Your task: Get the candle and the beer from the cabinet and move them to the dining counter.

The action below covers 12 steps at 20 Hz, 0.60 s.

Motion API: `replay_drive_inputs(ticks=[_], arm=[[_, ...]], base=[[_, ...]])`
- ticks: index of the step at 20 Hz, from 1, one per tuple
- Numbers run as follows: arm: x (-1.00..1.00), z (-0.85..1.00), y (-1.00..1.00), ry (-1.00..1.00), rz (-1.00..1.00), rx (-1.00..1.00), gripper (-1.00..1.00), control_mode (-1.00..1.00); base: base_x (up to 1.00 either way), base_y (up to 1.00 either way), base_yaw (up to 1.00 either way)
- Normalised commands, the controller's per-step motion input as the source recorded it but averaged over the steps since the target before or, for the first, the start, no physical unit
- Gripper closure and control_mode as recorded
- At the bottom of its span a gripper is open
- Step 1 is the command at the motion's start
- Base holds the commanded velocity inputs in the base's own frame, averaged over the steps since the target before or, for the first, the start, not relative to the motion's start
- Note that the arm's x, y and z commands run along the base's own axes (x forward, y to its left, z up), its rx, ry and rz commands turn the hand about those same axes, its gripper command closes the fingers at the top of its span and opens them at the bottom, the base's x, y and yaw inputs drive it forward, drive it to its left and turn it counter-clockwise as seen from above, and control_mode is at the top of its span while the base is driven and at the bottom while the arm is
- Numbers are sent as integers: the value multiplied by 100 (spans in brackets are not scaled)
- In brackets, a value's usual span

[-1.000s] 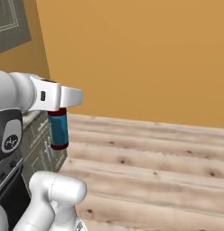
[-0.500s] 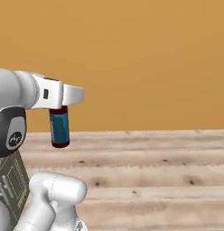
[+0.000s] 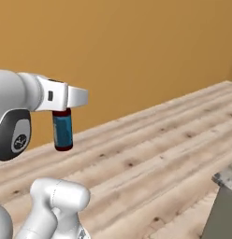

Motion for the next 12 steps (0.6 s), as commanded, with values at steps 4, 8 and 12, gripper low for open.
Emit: replay_drive_inputs(ticks=[4, 8, 12], arm=[[0, 0, 0, 0, 0, 0, 100, 100], [0, 0, 0, 0, 0, 0, 100, 100], [0, 0, 0, 0, 0, 0, 100, 100]], base=[[25, 37, -86], [28, 44, -85], [56, 61, -67]])
